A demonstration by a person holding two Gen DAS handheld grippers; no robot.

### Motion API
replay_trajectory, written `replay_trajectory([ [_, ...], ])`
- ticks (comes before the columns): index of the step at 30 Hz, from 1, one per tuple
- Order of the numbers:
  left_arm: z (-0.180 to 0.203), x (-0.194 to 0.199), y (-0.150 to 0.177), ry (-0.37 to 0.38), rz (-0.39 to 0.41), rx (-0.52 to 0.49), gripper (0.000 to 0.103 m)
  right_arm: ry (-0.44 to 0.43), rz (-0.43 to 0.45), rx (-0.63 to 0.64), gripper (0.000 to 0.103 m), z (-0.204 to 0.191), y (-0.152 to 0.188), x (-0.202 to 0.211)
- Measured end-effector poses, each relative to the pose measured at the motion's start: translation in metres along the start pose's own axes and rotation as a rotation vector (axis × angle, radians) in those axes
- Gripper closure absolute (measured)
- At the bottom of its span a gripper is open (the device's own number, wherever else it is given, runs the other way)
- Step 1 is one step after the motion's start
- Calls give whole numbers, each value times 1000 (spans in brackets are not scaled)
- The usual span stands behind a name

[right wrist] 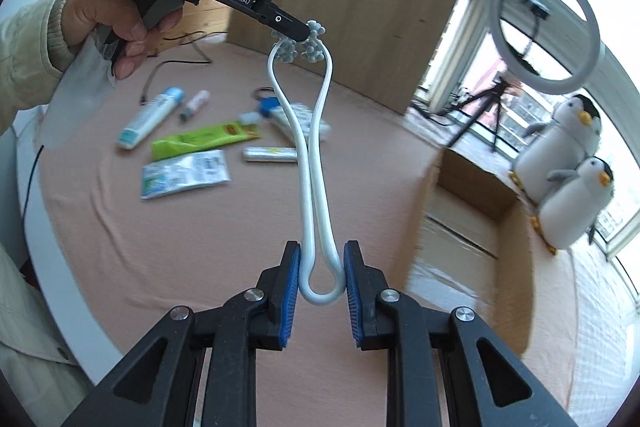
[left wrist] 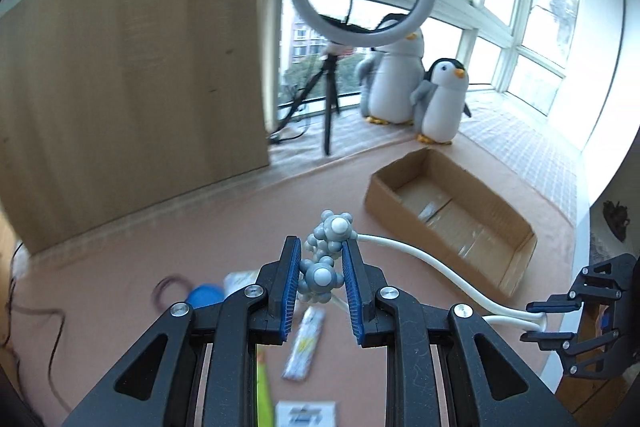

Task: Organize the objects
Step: 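Lift the white roller with the right gripper and carry it to the box, then lower the roller into the cardboard box and open the right gripper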

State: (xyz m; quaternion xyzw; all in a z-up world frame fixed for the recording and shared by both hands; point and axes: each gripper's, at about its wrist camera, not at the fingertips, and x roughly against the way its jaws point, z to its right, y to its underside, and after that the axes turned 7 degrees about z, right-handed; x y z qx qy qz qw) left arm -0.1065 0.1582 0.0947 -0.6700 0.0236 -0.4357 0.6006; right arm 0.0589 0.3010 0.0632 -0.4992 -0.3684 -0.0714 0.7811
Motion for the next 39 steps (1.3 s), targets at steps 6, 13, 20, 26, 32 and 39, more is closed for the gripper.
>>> replay_trajectory([
  [6, 45, -71, -44, 73, -5, -34, 80, 107, -30, -35, 84, 60, 19, -3],
  [13, 88, -144, -71, 74, 5, -60, 73, 189, -68, -117, 83, 128, 46, -18],
  [20, 67, -126, -45, -99, -13, 0, 22, 355, -211, -71, 61, 137, 53, -48],
  [26, 26, -38, 1, -92, -11, 132, 16, 171, -238, -65, 51, 101, 27, -79],
  [32, -7, 39, 44, -129, 3, 216, 14, 50, -305, -159, 53, 85, 30, -91],
  [39, -46, 102, 90, -220, 6, 288, 13, 20, -343, -246, 53, 60, 47, -63],
])
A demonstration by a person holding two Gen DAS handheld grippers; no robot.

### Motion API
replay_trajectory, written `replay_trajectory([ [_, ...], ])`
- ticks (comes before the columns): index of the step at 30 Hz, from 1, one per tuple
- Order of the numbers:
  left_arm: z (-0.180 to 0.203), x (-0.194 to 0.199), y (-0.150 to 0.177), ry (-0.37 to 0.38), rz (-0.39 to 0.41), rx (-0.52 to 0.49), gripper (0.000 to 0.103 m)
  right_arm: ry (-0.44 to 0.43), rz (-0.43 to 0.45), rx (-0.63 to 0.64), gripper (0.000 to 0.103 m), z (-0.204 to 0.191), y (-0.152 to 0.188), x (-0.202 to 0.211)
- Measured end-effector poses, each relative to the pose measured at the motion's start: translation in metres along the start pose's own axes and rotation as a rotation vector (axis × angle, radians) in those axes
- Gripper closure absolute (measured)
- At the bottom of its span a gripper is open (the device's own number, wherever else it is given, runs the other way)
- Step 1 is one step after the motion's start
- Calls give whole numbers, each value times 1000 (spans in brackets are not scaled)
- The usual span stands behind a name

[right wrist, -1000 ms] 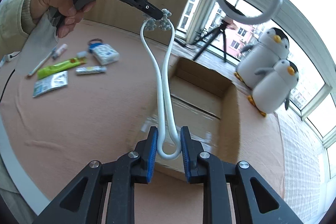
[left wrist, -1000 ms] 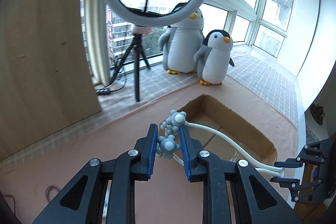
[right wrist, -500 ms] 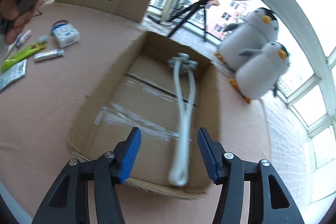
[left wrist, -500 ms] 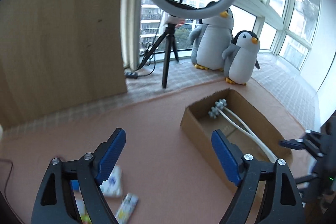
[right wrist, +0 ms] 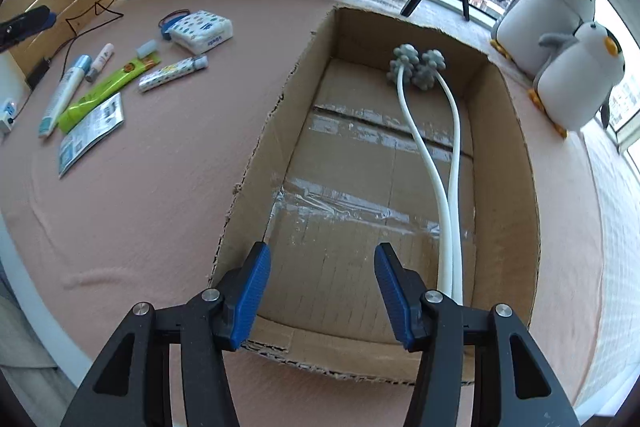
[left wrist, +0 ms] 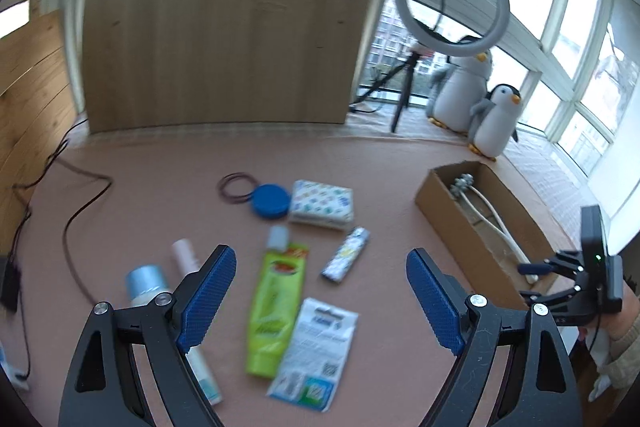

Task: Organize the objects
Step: 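Lower the roller into the cardboard box and open the right gripper, then move the right gripper to the blue-capped lotion bottle and close on it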

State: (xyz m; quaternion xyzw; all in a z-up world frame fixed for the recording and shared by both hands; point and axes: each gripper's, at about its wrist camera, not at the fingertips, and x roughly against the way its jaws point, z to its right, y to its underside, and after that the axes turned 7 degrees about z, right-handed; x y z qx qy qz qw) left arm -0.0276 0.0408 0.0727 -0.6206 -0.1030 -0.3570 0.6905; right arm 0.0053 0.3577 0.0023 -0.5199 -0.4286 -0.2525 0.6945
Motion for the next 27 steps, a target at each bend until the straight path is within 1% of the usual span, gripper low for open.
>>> replay_trajectory([
  [4, -37, 25, 11, -65, 13, 40, 13, -18, 10, -23, 53, -21, 10, 7],
  [6, -55, 37, 14, -96, 23, 54, 13, 3, 16, -40, 53, -23, 11, 8],
  [8, -73, 51, 20, -135, 34, 70, 13, 57, 24, -46, 53, -24, 10, 16],
  [11, -102, 74, 27, -189, 36, 94, 11, 121, 108, -36, 52, -35, 1, 45],
  [13, -121, 87, 33, -231, 37, 111, 10, 138, 189, -5, 48, -53, -10, 65],
  [15, -136, 97, 38, -270, 37, 126, 10, 92, 256, 37, 36, -80, -22, 76],
  [18, -151, 110, 44, -315, 41, 160, 10, 10, 279, 102, 35, -122, -34, 71],
  [19, -156, 115, 47, -324, 42, 174, 10, -38, 265, 116, 35, -142, -38, 60],
  [21, -162, 124, 52, -338, 41, 195, 10, -108, 236, 136, 35, -170, -42, 43],
  [25, -172, 140, 70, -356, 41, 237, 9, -297, 183, 145, 35, -248, -54, 3],
  [27, -175, 143, 80, -357, 33, 255, 9, -351, 167, 123, 35, -274, -58, -10],
])
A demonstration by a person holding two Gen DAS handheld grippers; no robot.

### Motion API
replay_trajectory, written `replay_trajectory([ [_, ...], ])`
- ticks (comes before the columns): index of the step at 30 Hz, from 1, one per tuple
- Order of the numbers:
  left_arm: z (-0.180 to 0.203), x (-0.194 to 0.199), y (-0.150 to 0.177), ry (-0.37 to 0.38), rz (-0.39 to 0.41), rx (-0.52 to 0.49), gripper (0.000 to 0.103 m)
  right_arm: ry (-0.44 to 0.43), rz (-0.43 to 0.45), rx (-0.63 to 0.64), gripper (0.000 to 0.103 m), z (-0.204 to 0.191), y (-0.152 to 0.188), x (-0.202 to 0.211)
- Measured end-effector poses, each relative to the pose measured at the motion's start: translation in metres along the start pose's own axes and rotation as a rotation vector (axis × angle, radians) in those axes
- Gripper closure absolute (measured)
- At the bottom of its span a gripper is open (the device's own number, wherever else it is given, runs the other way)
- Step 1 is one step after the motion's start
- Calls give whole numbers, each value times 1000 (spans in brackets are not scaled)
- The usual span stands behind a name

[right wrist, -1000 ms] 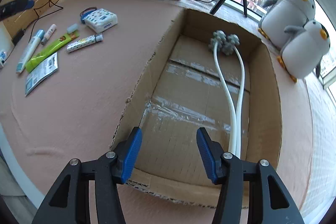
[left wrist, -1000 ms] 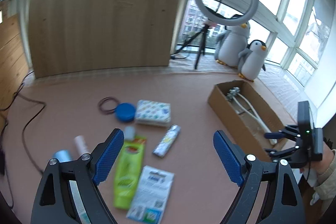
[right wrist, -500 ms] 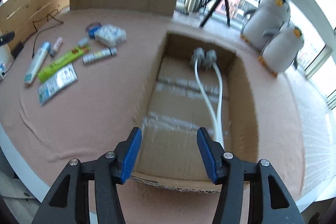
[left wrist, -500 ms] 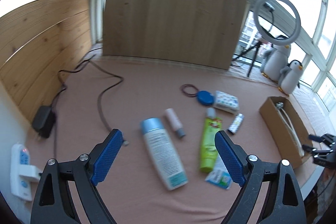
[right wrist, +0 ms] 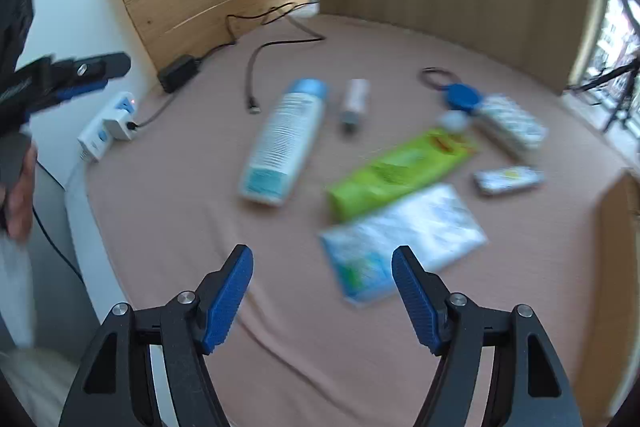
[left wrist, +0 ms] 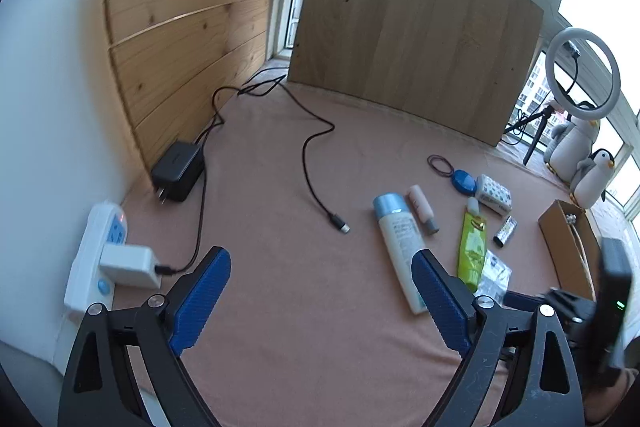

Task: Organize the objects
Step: 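Move the right gripper to the blue-capped lotion bottle and close on it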

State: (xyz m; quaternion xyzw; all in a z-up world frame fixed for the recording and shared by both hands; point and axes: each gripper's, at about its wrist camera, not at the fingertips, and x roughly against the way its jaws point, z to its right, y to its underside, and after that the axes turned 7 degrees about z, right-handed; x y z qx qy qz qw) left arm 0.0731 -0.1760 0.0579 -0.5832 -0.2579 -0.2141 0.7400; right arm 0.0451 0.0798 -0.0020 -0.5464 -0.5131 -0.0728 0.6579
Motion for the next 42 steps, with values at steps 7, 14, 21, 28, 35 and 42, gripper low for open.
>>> replay_trajectory([
  [7, -23, 10, 22, -24, -20, 53, 9, 21, -31, -49, 35, -25, -33, -64],
  [14, -35, 3, 24, -29, -25, 89, 9, 56, -43, 1, 63, -21, -34, -68],
  [21, 0, -39, 29, 74, -120, 71, 9, 12, -49, 109, 63, -29, 6, -38],
  [28, 58, -82, 58, 168, -286, 46, 9, -13, -47, 218, 63, -46, 55, -1],
  [35, 96, -102, 74, 107, -329, -25, 9, 3, 4, 213, 60, -45, 67, 7],
  [42, 112, -103, 78, 64, -288, -125, 27, 9, 12, 217, 66, -46, 68, 9],
])
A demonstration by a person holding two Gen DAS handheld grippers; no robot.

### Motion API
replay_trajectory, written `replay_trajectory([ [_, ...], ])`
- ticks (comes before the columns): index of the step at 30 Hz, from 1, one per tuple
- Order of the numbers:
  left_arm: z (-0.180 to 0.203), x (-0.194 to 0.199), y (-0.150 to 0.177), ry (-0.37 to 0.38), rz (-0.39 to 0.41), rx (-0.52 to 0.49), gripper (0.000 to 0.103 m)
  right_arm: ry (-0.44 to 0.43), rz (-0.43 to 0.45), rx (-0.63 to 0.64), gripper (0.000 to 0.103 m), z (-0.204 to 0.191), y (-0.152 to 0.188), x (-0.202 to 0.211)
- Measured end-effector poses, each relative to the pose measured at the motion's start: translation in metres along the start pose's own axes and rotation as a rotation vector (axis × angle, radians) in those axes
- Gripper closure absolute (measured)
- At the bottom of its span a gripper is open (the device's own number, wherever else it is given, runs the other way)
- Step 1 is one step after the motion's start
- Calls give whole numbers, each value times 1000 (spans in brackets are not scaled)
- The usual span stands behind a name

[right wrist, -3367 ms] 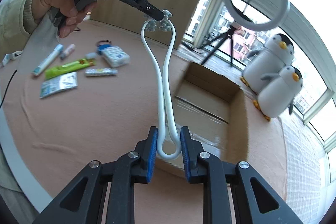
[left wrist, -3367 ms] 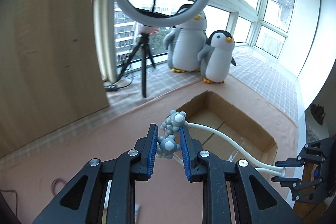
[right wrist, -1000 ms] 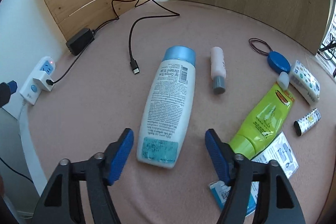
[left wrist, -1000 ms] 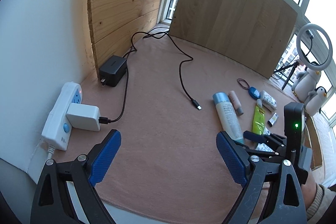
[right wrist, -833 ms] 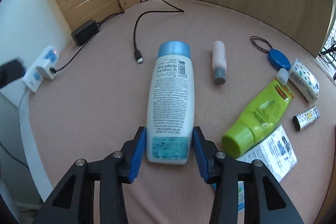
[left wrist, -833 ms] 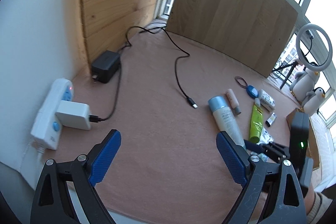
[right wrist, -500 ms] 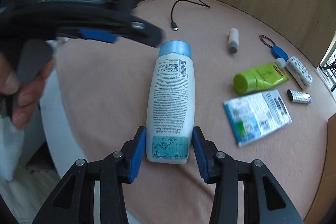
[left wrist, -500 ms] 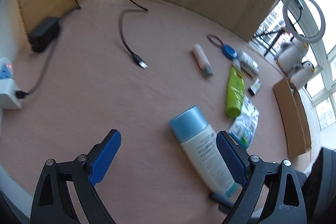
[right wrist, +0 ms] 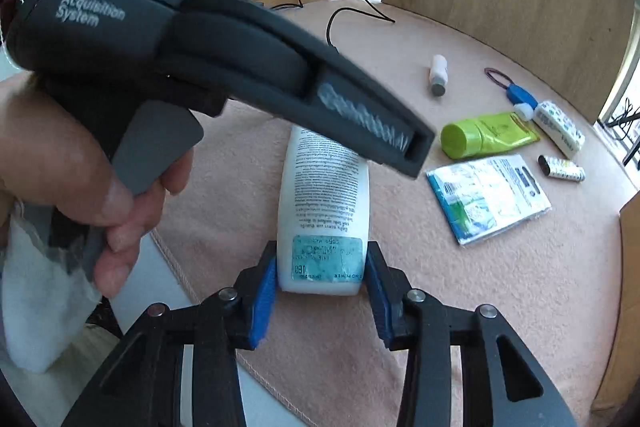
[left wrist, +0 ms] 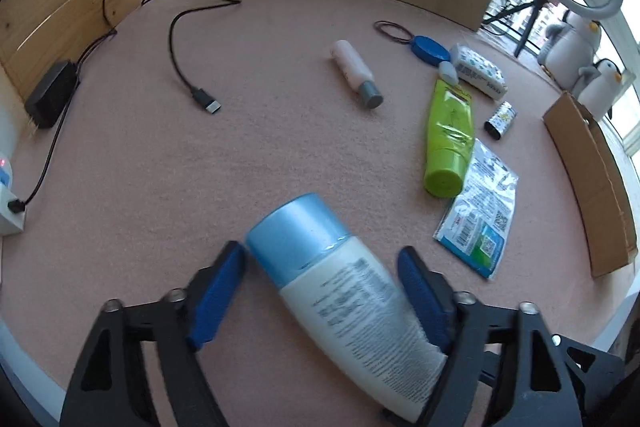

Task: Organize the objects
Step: 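Move the right gripper to the blue-capped lotion bottle and close on it, then lift the lotion bottle with the right gripper and carry it over the box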

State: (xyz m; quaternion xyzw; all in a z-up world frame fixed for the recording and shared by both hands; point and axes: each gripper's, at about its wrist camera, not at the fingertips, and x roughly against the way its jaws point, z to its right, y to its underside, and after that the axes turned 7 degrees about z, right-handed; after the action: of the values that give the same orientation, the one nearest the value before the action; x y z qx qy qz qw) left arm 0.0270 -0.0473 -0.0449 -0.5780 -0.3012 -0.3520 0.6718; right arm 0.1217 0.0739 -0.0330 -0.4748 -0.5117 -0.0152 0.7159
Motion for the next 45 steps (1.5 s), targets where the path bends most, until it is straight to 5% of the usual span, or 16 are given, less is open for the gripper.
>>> replay_trajectory([
  [8, -10, 10, -15, 26, 11, 36, 31, 8, 26, 5, 66, -4, -5, 5],
  [21, 16, 84, -77, 43, 198, -50, 31, 74, 181, 5, 66, 8, -51, 66],
  [45, 54, 73, -98, 78, 201, -114, 31, 112, 203, -44, 66, 36, -48, 69],
])
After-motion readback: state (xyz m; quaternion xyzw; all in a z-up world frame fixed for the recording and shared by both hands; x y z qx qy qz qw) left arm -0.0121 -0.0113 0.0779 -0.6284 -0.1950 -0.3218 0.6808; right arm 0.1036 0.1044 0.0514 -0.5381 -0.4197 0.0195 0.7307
